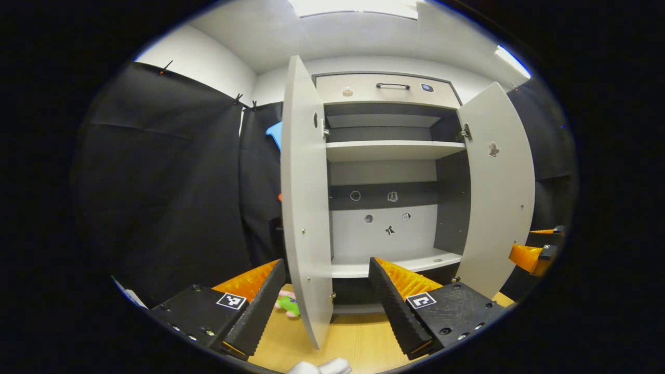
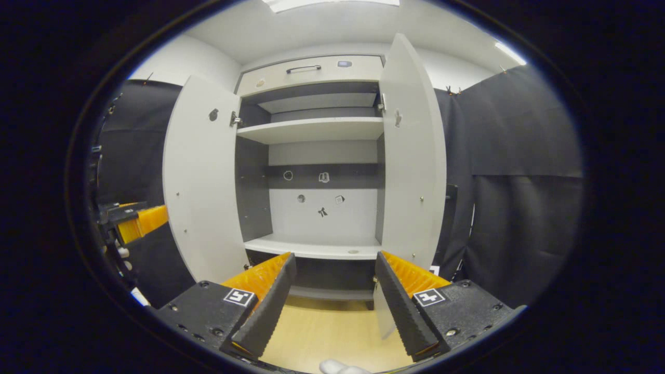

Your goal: Open the right door of the double-door shoe cabinet with the right hand, and open the left door with the left hand.

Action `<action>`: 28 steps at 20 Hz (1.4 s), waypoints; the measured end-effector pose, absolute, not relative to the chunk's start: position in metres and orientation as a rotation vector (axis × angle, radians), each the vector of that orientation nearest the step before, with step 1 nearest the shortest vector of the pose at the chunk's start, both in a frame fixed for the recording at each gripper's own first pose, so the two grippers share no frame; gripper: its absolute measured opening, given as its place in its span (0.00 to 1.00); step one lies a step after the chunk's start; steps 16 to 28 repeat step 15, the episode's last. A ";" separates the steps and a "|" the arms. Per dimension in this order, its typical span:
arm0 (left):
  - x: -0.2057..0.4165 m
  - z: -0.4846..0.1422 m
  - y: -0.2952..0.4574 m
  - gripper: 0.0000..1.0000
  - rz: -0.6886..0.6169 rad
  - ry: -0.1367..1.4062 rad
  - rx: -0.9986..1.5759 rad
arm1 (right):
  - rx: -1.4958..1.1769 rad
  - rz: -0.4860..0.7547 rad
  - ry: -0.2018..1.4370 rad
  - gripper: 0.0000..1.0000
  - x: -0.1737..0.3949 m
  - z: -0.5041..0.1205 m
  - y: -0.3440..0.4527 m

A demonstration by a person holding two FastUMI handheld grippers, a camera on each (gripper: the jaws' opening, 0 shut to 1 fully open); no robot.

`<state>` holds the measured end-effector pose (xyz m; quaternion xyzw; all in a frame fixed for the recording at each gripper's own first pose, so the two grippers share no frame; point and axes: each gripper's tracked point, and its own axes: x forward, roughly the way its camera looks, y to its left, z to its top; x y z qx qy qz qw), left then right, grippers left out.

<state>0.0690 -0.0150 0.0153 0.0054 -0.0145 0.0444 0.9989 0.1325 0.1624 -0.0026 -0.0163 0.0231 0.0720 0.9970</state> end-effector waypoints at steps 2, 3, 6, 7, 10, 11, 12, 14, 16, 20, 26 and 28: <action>0.068 0.008 -0.027 0.97 0.075 -0.024 -0.009 | -0.034 0.134 0.046 0.96 0.133 -0.003 0.160; 0.066 0.005 -0.030 0.97 0.070 -0.024 -0.020 | -0.036 0.127 0.046 0.96 0.134 -0.002 0.159; 0.071 0.001 -0.037 0.97 0.048 -0.010 -0.013 | -0.038 0.113 0.056 0.96 0.135 -0.005 0.157; 0.071 0.000 -0.039 1.00 0.044 -0.005 -0.015 | -0.036 0.109 0.060 0.96 0.136 -0.007 0.157; 0.072 -0.002 -0.043 0.97 0.031 -0.002 -0.026 | -0.028 0.091 0.059 0.96 0.137 -0.008 0.153; 0.072 -0.003 -0.044 0.97 0.030 0.000 -0.023 | -0.027 0.088 0.061 0.96 0.136 -0.008 0.153; 0.073 -0.003 -0.044 0.97 0.030 -0.002 -0.020 | -0.024 0.085 0.063 0.96 0.136 -0.008 0.153; 0.073 -0.004 -0.044 0.98 0.024 0.001 -0.019 | -0.018 0.082 0.063 0.96 0.135 -0.008 0.154; 0.072 -0.004 -0.044 0.97 0.021 0.002 -0.018 | -0.016 0.080 0.060 0.96 0.135 -0.007 0.154; 0.072 -0.004 -0.044 0.97 0.021 0.002 -0.018 | -0.016 0.080 0.060 0.96 0.135 -0.007 0.154; 0.072 -0.004 -0.044 0.97 0.021 0.002 -0.018 | -0.016 0.080 0.060 0.96 0.135 -0.007 0.154; 0.072 -0.004 -0.044 0.97 0.021 0.002 -0.018 | -0.016 0.080 0.060 0.96 0.135 -0.007 0.154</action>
